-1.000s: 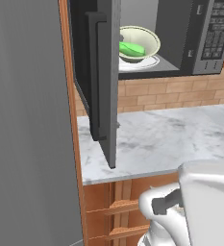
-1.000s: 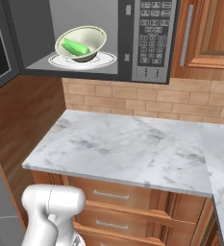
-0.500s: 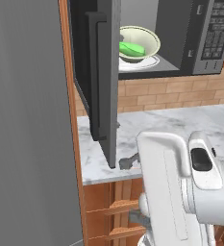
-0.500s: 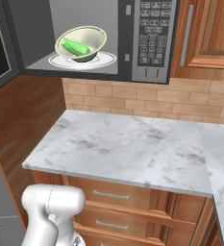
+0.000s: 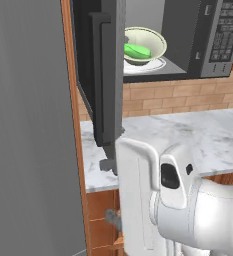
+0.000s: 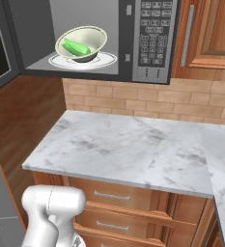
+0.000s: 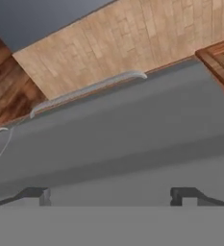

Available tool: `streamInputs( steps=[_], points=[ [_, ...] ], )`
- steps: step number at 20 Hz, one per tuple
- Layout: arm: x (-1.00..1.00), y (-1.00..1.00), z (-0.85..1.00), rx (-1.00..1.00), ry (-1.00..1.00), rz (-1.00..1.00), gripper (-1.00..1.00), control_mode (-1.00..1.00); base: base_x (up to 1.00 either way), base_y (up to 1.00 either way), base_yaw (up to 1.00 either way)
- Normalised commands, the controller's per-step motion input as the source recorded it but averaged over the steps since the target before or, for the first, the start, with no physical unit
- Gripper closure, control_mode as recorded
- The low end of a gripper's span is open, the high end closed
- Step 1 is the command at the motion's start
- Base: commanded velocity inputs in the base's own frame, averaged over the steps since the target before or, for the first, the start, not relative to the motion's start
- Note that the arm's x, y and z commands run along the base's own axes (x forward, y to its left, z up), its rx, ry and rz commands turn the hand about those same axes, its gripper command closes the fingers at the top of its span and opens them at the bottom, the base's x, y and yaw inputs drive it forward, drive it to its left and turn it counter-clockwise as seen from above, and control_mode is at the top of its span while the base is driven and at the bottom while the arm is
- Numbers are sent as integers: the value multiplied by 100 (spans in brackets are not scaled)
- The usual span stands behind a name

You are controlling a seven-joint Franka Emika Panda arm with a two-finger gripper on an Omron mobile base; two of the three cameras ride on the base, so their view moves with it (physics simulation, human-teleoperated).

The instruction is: Pick the corn from the sink and place it in the bowl. Then pick the bowl and place it in the microwave. Then close the microwave door and press the start button.

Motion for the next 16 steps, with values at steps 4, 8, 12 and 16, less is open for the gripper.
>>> streamInputs(
  steps=[4,8,12,16],
  points=[
    [10,23,0,-1,-16,-24,-100,-100,0,0,0],
    [28,0,0,0,-7,-30,-100,-100,0,0,0],
    [5,0,0,0,-3,-28,-100,-100,0,0,0],
    [17,0,2,0,0,-25,-100,-100,0,0,0]
  ],
)
